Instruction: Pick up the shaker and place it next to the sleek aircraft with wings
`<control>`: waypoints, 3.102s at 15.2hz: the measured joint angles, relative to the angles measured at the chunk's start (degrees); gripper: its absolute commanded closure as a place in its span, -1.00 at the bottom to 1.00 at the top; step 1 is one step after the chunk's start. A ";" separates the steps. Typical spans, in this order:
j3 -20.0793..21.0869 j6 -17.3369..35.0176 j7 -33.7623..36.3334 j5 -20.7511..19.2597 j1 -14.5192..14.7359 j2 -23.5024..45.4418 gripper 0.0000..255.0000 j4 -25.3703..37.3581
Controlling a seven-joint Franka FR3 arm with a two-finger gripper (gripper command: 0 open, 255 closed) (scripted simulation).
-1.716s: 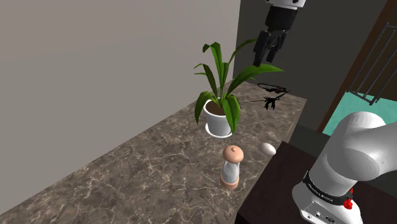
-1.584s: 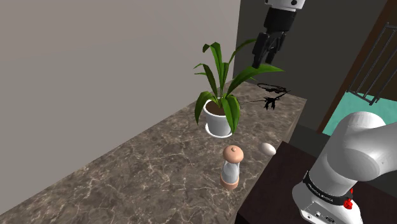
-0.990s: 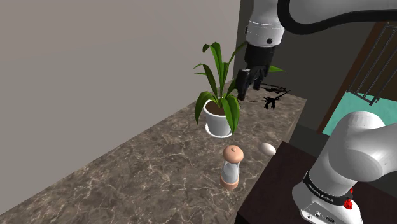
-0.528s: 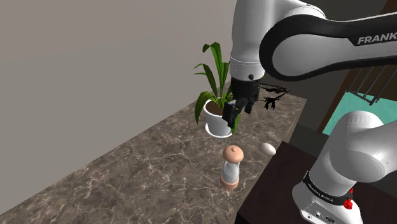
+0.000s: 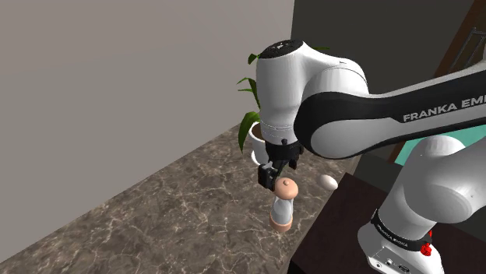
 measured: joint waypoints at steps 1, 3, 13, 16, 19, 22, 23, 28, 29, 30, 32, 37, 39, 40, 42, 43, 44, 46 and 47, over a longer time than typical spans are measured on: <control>0.48 0.76 0.35 0.17 0.05 0.37 -1.00 -0.47; 1.12 2.37 0.69 0.49 0.16 0.82 -1.00 -1.67; 1.79 5.57 0.65 0.69 -0.04 1.85 1.00 -3.89; 1.79 5.57 0.65 0.69 -0.04 1.85 1.00 -3.89; 1.79 5.57 0.65 0.69 -0.05 1.85 1.00 -3.89; 1.79 5.57 0.65 0.69 -0.04 1.85 1.00 -3.90; 1.79 5.58 0.65 0.69 -0.04 1.85 1.00 -3.90; 0.53 1.89 0.15 0.35 0.16 0.22 1.00 -1.79; 0.23 1.14 -0.02 0.14 0.05 0.06 1.00 -1.19; -0.01 0.24 -0.06 0.05 0.06 -0.20 1.00 -0.53; -0.65 -1.37 -0.39 -0.21 0.05 -0.83 1.00 0.45; -1.86 -5.49 -0.77 -0.80 0.00 -1.89 1.00 3.54; -2.36 -7.09 -0.97 -1.10 -0.10 -2.17 1.00 4.85; -2.47 -7.88 -0.92 -1.16 -0.08 -2.29 1.00 5.53; -3.03 -9.43 -1.18 -1.42 -0.13 -2.67 1.00 6.70; -3.15 -10.12 -1.19 -1.62 -0.29 -2.47 1.00 7.60; -3.34 -10.80 -1.26 -1.75 -0.34 -2.52 1.00 8.23; -3.67 -12.31 -1.34 -2.08 -0.54 -2.38 1.00 9.88; -3.82 -13.07 -1.37 -2.24 -0.64 -2.29 1.00 10.73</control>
